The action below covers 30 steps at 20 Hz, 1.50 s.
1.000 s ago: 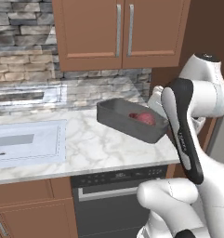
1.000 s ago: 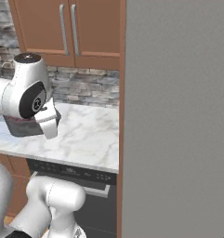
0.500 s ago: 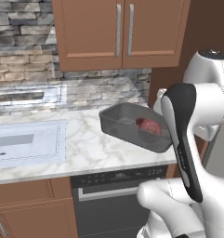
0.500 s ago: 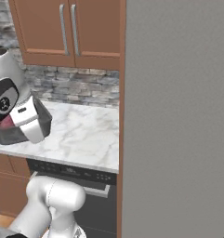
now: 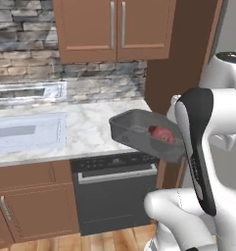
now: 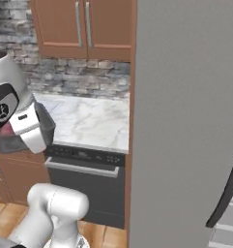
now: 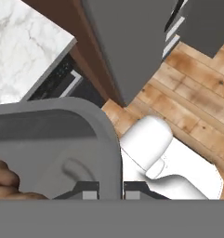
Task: Take the onion and potato out of the freezer and place them in the tupperware container on the counter. Then put the tupperware containing the vegetables back in the freezer.
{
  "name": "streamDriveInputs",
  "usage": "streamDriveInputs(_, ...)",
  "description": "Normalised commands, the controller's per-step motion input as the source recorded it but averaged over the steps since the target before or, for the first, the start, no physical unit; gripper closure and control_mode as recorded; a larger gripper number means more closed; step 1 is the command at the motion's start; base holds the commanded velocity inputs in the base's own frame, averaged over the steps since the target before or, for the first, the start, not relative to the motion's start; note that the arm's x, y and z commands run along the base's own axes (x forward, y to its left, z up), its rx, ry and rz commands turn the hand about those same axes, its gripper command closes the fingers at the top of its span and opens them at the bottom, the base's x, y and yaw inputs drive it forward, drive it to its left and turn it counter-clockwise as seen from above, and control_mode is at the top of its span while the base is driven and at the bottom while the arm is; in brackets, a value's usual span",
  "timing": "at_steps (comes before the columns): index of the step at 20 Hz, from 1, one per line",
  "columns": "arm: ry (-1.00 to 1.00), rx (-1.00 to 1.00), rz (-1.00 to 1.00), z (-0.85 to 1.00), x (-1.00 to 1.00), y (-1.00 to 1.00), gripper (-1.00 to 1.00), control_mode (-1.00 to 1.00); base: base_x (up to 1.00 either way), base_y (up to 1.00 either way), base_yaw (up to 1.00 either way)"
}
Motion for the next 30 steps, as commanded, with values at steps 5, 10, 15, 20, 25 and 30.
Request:
streamDriveInputs(5,0.00,0.00,0.00,0.00,0.00,0.00,1.00,1.00,-0.97,-0.61,-0.23)
streamDriveInputs(10,0.00,0.00,0.00,0.00,0.00,0.00,1.00,1.00,-0.16,-0.81,-0.50)
streamDriveInputs(15,0.00,0.00,0.00,0.00,0.00,0.00,1.00,1.00,0.09,-0.94,-0.46)
streamDriveInputs(20,0.00,0.00,0.00,0.00,0.00,0.00,1.00,1.00,0.30,-0.84,-0.34)
streamDriveInputs(25,0.00,0.00,0.00,0.00,0.00,0.00,1.00,1.00,0.55,-0.59,-0.07)
streamDriveInputs(30,0.00,0.00,0.00,0.00,0.00,0.00,1.00,1.00,0.51,-0.26,0.12)
